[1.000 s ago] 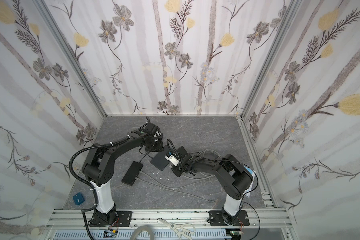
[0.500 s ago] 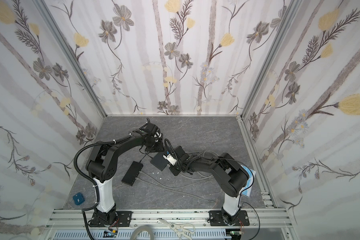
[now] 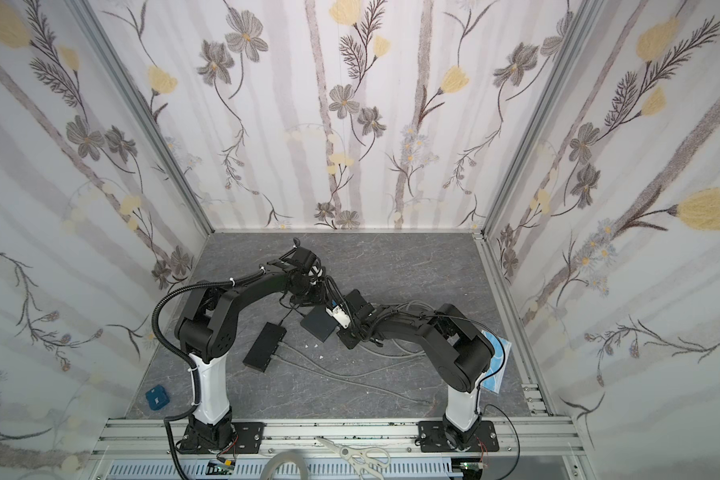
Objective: Insert the plug into the switch port
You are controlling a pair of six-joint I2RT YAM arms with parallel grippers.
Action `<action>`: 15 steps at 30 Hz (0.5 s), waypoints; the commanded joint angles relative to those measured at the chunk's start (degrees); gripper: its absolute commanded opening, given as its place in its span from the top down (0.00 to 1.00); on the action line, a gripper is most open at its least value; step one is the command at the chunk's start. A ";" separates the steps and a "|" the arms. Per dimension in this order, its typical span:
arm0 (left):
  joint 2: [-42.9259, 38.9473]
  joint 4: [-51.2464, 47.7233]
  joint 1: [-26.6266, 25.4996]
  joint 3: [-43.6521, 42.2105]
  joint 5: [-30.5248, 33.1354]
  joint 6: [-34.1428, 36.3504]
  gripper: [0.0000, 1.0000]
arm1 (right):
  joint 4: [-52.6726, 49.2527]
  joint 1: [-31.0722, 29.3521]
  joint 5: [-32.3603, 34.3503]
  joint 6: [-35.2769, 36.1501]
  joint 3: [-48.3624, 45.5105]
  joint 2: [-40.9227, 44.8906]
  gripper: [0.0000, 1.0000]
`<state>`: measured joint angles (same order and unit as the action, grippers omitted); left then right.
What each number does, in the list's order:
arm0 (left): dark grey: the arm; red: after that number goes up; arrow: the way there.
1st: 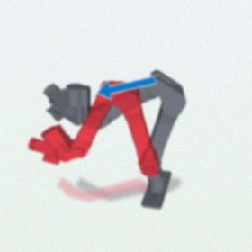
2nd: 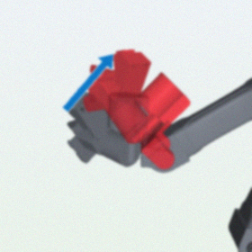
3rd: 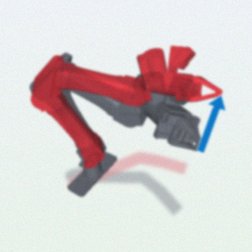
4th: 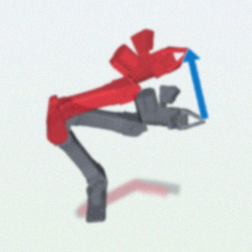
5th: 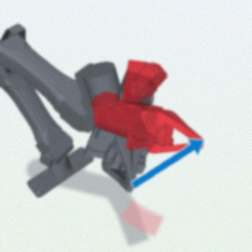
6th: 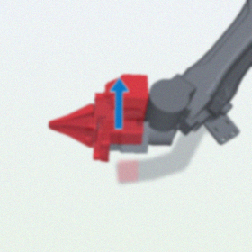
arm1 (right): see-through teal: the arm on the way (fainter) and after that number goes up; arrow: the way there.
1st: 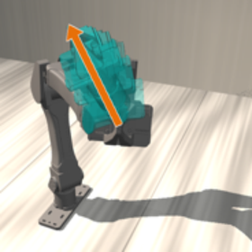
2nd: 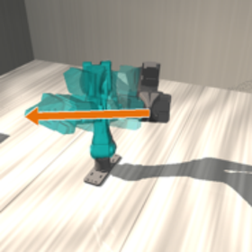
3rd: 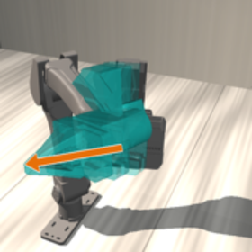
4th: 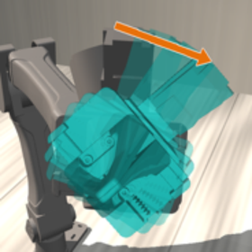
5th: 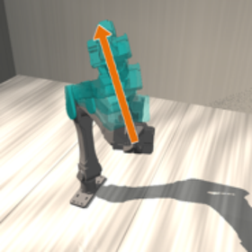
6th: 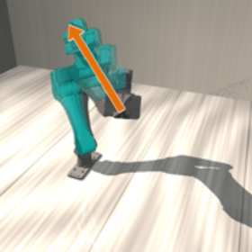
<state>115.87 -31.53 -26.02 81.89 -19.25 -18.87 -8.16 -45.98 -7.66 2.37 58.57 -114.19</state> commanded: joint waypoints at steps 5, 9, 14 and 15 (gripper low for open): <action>0.28 -0.09 -0.08 0.07 -2.08 -1.16 0.54 | -3.38 -0.85 0.60 -0.44 2.32 -1.44 1.00; 0.38 -0.01 -0.17 -0.07 -2.05 -1.41 0.54 | -3.41 -0.87 0.34 -0.88 3.02 -2.34 1.00; 0.52 0.05 -0.20 0.02 -2.24 -1.69 0.54 | -3.30 -1.11 -0.26 -1.23 3.27 -2.75 1.00; 0.51 -0.02 -0.26 0.02 -2.22 -1.69 0.54 | -3.31 -1.13 -0.23 -1.31 3.35 -2.80 1.00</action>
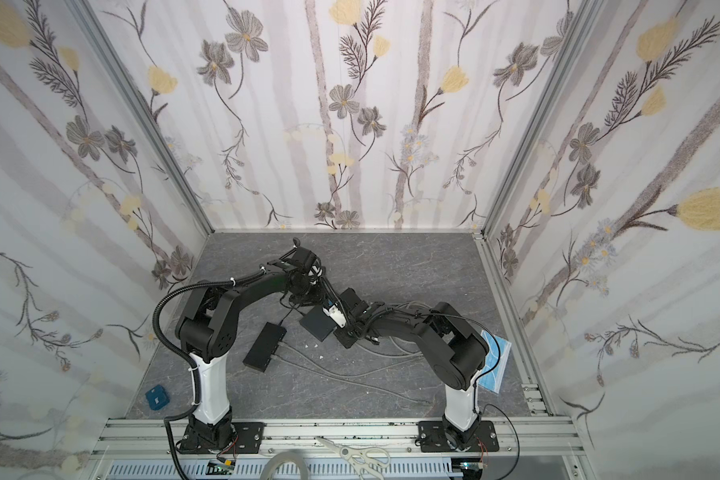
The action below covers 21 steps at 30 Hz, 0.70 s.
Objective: Insert the plug into the switch port
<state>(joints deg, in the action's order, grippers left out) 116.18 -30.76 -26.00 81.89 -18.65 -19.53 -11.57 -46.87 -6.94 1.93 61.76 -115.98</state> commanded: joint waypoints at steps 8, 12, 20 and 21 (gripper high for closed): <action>0.22 -0.78 -0.18 0.02 -2.51 -1.12 0.53 | -0.62 -0.22 -0.43 -0.64 0.29 -1.36 1.00; 0.27 -0.77 -0.19 0.05 -2.49 -1.19 0.53 | -0.98 -0.23 -0.16 -0.34 -0.04 -1.26 1.00; 0.27 -0.94 -0.20 0.16 -2.00 -1.12 0.53 | -1.92 -1.99 0.96 -0.25 -0.45 -1.11 1.00; 0.27 -0.95 -0.19 0.20 -2.00 -1.19 0.53 | -2.05 -1.99 1.05 -0.09 -0.50 -1.00 1.00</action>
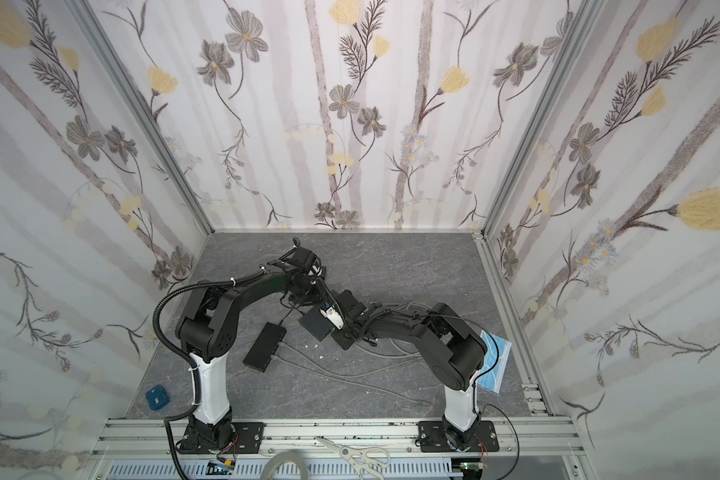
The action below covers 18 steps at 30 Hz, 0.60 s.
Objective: Insert the plug into the switch port
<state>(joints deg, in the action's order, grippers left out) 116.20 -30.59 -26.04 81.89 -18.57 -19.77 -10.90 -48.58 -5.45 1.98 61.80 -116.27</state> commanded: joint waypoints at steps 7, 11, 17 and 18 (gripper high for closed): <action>-2.08 3.64 0.46 -3.47 -5.83 -5.87 0.53 | -1.16 0.00 1.22 -0.22 -2.59 0.86 1.00; -2.47 4.95 0.55 -5.94 -6.49 -8.75 0.53 | -0.63 0.67 1.26 0.13 -3.56 1.66 1.00; -4.57 10.36 0.24 -9.15 -8.07 -13.13 0.52 | -0.68 0.68 0.76 0.11 -3.89 2.97 1.00; -4.73 10.53 0.23 -9.20 -8.06 -13.20 0.52 | -0.72 0.69 0.71 0.20 -3.88 3.02 1.00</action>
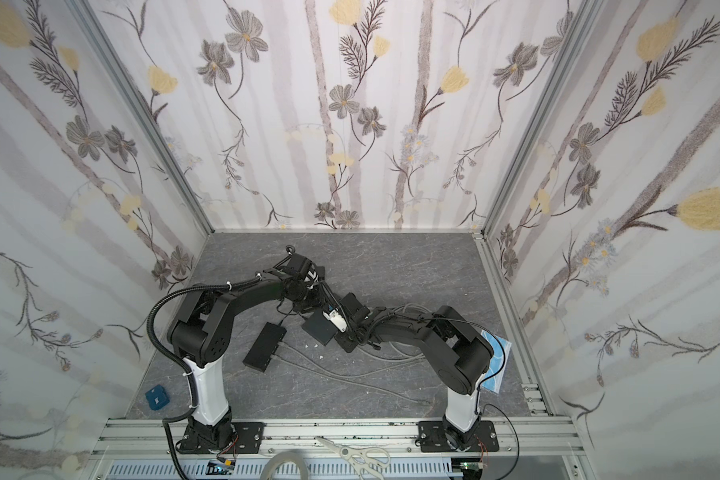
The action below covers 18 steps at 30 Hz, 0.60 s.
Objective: Insert the plug into the switch port
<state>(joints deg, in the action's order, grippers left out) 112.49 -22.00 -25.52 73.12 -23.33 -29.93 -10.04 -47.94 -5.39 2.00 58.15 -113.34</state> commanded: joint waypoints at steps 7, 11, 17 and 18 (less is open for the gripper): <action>-0.28 4.49 -0.32 -2.26 -6.71 -2.61 0.52 | -1.96 0.04 0.10 2.10 0.60 0.48 1.00; -0.57 5.51 -0.50 -3.71 -7.30 -3.00 0.53 | -2.49 1.80 1.21 2.92 1.48 0.54 1.00; -1.71 7.83 -1.21 -6.34 -7.81 -4.84 0.53 | -1.54 2.24 2.48 1.68 2.76 0.98 1.00; -1.82 8.29 -1.43 -6.83 -8.16 -5.03 0.53 | -1.02 2.24 2.62 1.45 2.76 1.14 1.00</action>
<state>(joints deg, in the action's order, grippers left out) 111.09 -13.58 -26.15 67.35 -26.55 -32.73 -16.05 -45.78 -4.05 4.10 60.10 -112.90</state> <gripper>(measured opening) 0.471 0.068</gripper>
